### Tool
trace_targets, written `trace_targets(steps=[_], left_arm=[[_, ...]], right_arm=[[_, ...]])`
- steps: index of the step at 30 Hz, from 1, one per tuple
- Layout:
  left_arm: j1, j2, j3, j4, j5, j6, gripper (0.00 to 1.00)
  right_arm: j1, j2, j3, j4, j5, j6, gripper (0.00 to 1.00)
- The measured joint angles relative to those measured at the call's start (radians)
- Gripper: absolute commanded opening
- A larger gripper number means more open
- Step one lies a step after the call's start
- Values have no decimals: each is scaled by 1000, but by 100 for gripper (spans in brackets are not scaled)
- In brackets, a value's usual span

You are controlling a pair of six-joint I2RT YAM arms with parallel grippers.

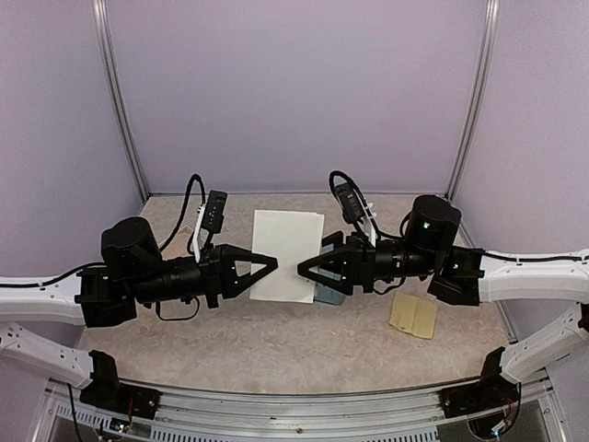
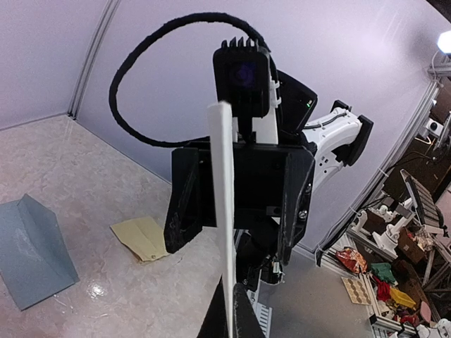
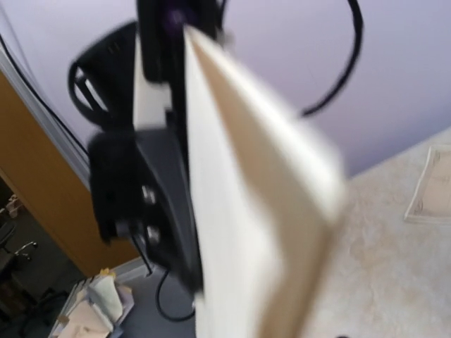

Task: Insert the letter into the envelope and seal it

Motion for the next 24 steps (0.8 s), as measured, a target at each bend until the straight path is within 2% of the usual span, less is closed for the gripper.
trace_targets(steps=[3, 6, 7, 8, 12, 14, 18, 24], left_arm=[[0, 9, 0, 3, 15, -2, 0], [0, 14, 0, 3, 22, -3, 0], [0, 14, 0, 3, 22, -3, 0], [0, 15, 0, 4, 22, -3, 4], [0, 26, 0, 4, 0, 0, 40], [1, 40, 0, 4, -12, 2, 49], [32, 124, 2, 10, -37, -4, 53], [106, 379, 84, 0, -56, -25, 48]], right_arm=[[0, 13, 23, 14, 3, -1, 34], [0, 26, 39, 28, 6, -2, 4], [0, 29, 40, 35, 8, 5, 0], [0, 30, 40, 38, 10, 1, 0], [-6, 32, 44, 12, 51, 5, 0], [-18, 28, 47, -29, 93, 3, 0], [-90, -4, 47, -167, 214, 5, 0], [-197, -79, 6, -359, 380, 3, 0]])
